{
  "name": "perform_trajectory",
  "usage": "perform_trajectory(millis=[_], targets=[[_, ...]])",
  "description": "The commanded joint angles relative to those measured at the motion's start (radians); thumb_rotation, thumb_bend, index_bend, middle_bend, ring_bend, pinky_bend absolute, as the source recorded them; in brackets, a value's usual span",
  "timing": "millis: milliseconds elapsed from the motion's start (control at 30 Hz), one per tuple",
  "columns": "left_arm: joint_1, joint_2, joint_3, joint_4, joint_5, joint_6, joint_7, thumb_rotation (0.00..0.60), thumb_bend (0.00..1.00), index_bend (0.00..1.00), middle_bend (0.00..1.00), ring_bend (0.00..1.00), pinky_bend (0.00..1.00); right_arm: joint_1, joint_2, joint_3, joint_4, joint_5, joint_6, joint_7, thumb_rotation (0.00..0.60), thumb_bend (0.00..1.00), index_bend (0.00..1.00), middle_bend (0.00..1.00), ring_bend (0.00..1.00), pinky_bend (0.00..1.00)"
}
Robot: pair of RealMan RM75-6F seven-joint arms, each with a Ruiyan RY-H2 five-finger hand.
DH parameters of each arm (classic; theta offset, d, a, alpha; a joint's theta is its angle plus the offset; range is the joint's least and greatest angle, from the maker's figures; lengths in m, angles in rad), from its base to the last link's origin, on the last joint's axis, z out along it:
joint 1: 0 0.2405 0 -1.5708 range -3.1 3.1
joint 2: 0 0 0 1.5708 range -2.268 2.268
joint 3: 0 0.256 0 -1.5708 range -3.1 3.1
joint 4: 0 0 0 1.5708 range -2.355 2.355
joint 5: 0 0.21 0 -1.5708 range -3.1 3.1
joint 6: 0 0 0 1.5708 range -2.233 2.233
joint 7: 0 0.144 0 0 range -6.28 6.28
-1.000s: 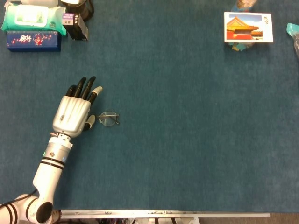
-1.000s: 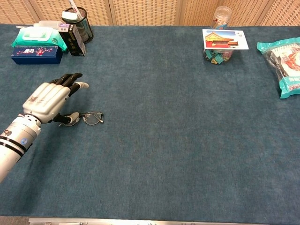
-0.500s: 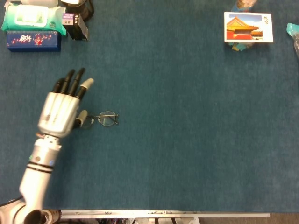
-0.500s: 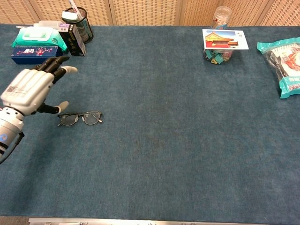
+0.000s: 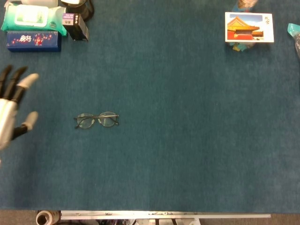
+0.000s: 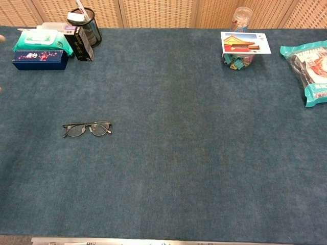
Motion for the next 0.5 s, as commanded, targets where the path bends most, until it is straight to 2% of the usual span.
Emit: perform_trajectory(millis=[33,133,267,500], targets=[[0.045,0.05,0.009,0.014,-0.04,0.024,-0.06,0.6,0.27,0.16,0.16,0.06,0.18,-0.004,-0.013,-0.01,0.003,-0.008,0.008,-0.029,0.6,0.05,0.17,0.24,0.16,0.27],[0.065,0.073,-0.003,0.026,-0.084,0.029,-0.117,0.6,0.27,0.17,0.17,0.07,0.18,0.0,-0.032,-0.01,0.012,0.004,-0.003,-0.053,0.6,0.05,0.18,0.25,0.16,0.27],[0.074,0.096,-0.025,0.034,-0.088,0.048,-0.152,0.6,0.27,0.18,0.18,0.08,0.18,0.011,-0.046,-0.014,0.026,0.008,-0.025,-0.065,0.6,0.05,0.18,0.25,0.16,0.27],[0.079,0.086,-0.045,0.045,-0.126,0.024,-0.148,0.6,0.27,0.18,0.19,0.08,0.18,0.039,-0.06,-0.009,0.068,0.072,-0.108,-0.058,0.6,0.05,0.18,0.25,0.16,0.27]])
